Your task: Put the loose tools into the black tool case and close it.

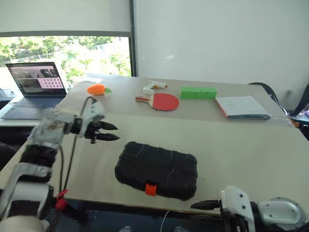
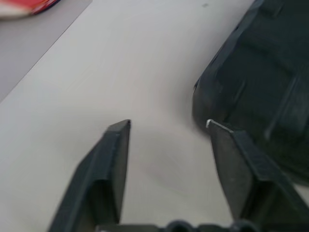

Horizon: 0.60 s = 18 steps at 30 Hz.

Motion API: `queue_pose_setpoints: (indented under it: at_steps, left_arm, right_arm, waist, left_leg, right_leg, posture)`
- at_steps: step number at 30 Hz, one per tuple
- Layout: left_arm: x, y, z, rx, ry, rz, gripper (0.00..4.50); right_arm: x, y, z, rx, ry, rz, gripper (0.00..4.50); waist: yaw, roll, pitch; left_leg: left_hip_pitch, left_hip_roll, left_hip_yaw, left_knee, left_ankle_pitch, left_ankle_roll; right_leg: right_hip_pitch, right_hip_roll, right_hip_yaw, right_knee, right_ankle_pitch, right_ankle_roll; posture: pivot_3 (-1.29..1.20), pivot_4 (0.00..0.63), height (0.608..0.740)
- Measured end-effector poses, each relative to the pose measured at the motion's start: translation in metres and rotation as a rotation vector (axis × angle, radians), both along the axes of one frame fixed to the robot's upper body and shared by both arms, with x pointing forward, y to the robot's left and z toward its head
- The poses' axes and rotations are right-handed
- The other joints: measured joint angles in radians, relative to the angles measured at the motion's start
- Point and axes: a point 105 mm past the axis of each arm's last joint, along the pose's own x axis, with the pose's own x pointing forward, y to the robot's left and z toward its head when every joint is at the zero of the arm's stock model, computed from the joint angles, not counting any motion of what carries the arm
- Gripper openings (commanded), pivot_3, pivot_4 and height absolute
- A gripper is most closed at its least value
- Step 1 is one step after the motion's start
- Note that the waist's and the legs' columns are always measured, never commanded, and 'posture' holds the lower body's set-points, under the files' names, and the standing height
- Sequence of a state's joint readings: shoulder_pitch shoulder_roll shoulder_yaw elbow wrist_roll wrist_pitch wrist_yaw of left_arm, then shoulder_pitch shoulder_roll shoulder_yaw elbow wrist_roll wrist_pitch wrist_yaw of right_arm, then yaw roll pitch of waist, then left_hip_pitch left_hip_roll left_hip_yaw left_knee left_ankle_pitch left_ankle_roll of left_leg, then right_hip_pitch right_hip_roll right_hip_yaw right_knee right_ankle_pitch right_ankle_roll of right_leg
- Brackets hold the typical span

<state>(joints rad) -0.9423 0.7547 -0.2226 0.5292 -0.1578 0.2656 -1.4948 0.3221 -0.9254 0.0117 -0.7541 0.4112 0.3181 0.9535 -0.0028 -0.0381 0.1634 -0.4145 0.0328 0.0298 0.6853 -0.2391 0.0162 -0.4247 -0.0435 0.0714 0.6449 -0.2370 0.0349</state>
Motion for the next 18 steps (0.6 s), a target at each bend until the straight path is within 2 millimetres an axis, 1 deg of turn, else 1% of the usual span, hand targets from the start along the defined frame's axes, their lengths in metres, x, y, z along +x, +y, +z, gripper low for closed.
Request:
queue_pose_setpoints:
  at_steps: [2, 7, 8, 10, 11, 14, 17, 18]
  left_arm:
    - [-0.005, -0.01, 0.0, 0.016, 0.028, -0.076, 0.14]
    - [-0.026, -0.033, -0.003, 0.101, 0.07, -0.238, 0.14]
    - [-0.027, -0.034, -0.004, 0.109, 0.071, -0.25, 0.14]
    - [-0.034, -0.036, -0.008, 0.127, 0.08, -0.282, 0.14]
    - [-0.038, -0.038, -0.013, 0.141, 0.092, -0.303, 0.14]
    - [-0.046, -0.039, -0.027, 0.159, 0.135, -0.335, 0.14]
    - [-0.052, -0.04, -0.03, 0.169, 0.126, -0.366, 0.14]
    - [-0.053, -0.042, -0.031, 0.173, 0.113, -0.38, 0.14]
  right_arm:
    - [0.004, 0.004, -0.001, 0.0, -0.011, -0.001, 0.0]
    - [0.016, 0.009, -0.009, -0.031, -0.022, -0.019, 0.0]
    - [0.017, 0.009, -0.009, -0.031, -0.022, -0.025, 0.0]
    - [0.026, 0.011, -0.007, -0.018, -0.038, -0.048, 0.0]
    - [0.032, 0.012, -0.006, -0.016, -0.046, -0.057, 0.0]
    - [0.04, 0.011, -0.007, -0.026, -0.055, -0.07, 0.0]
    - [0.051, 0.009, -0.01, -0.028, -0.06, -0.107, 0.0]
    - [0.057, 0.006, -0.012, -0.032, -0.068, -0.131, 0.0]
  waist:
    - [-0.013, 0.0, 0.0]
    - [-0.015, 0.0, 0.0]
    - [-0.014, 0.0, 0.0]
    - [-0.015, 0.0, 0.0]
    - [-0.015, 0.0, 0.0]
    - [-0.013, 0.0, 0.0]
    - [-0.013, 0.0, 0.0]
    - [-0.013, 0.0, 0.0]
  left_leg:
    - [0.0, 0.0, 0.0, 0.0, 0.0, 0.0]
    - [0.001, 0.0, -0.001, 0.001, 0.0, 0.0]
    - [0.001, 0.0, -0.001, 0.001, 0.0, 0.0]
    - [0.002, 0.0, -0.002, 0.002, 0.0, 0.0]
    - [0.002, 0.0, -0.002, 0.002, 0.0, 0.0]
    - [0.002, 0.0, -0.002, 0.003, 0.0, 0.0]
    - [0.003, 0.001, -0.002, 0.004, 0.0, 0.0]
    - [0.002, 0.001, -0.002, 0.006, 0.0, 0.0]
  right_leg:
    - [0.0, 0.0, 0.0, 0.0, 0.0, 0.0]
    - [0.0, 0.0, 0.0, 0.002, 0.0, 0.0]
    - [0.001, 0.0, 0.0, 0.002, 0.0, 0.0]
    - [0.001, 0.0, 0.0, 0.003, 0.0, 0.0]
    - [0.001, 0.0, 0.0, 0.003, 0.0, 0.0]
    - [0.001, 0.0, 0.0, 0.003, 0.0, 0.0]
    - [0.002, 0.001, 0.0, 0.004, 0.0, 0.0]
    - [0.002, 0.001, 0.0, 0.004, 0.0, 0.0]
  posture:
    - [0.0, 0.15, 0.738]
    - [0.0, 0.15, 0.738]
    - [0.0, 0.15, 0.738]
    - [0.0, 0.15, 0.738]
    - [0.0, 0.15, 0.738]
    - [0.0, 0.15, 0.738]
    - [0.0, 0.15, 0.738]
    - [0.0, 0.15, 0.738]
